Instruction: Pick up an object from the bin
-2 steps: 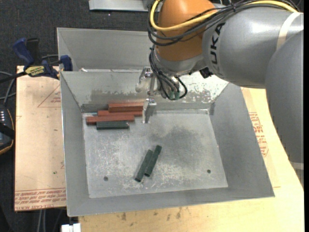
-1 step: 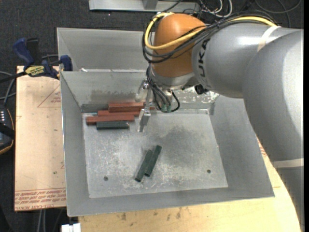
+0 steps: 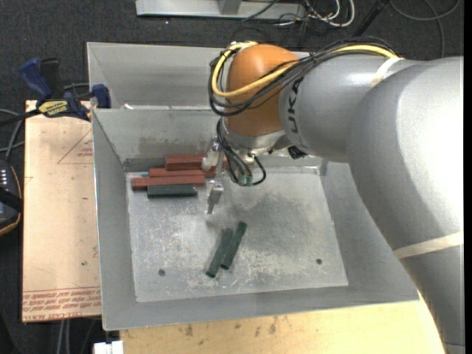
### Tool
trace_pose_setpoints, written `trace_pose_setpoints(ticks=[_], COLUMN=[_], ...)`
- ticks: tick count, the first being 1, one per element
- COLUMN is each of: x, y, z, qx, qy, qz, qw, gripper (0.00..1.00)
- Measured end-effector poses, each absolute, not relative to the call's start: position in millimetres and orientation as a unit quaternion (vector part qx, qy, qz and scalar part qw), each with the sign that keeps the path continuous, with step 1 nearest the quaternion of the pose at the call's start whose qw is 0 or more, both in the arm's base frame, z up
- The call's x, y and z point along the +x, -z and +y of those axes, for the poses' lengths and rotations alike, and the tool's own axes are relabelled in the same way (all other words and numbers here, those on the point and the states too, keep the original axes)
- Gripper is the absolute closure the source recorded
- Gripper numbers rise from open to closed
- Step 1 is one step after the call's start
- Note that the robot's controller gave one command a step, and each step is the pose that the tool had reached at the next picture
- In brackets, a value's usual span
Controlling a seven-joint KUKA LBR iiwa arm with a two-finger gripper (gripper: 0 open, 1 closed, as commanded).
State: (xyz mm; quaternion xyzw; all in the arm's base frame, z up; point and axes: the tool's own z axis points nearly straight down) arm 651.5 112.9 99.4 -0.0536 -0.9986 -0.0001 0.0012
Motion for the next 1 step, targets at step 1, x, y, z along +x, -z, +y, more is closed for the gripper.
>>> trace_pose_setpoints(ticks=[1], x=[656.6], y=[-138.5], z=[126.5], qx=[-0.014], qy=[0.001], qz=[-1.0], qw=[-0.001], gripper=[0.0])
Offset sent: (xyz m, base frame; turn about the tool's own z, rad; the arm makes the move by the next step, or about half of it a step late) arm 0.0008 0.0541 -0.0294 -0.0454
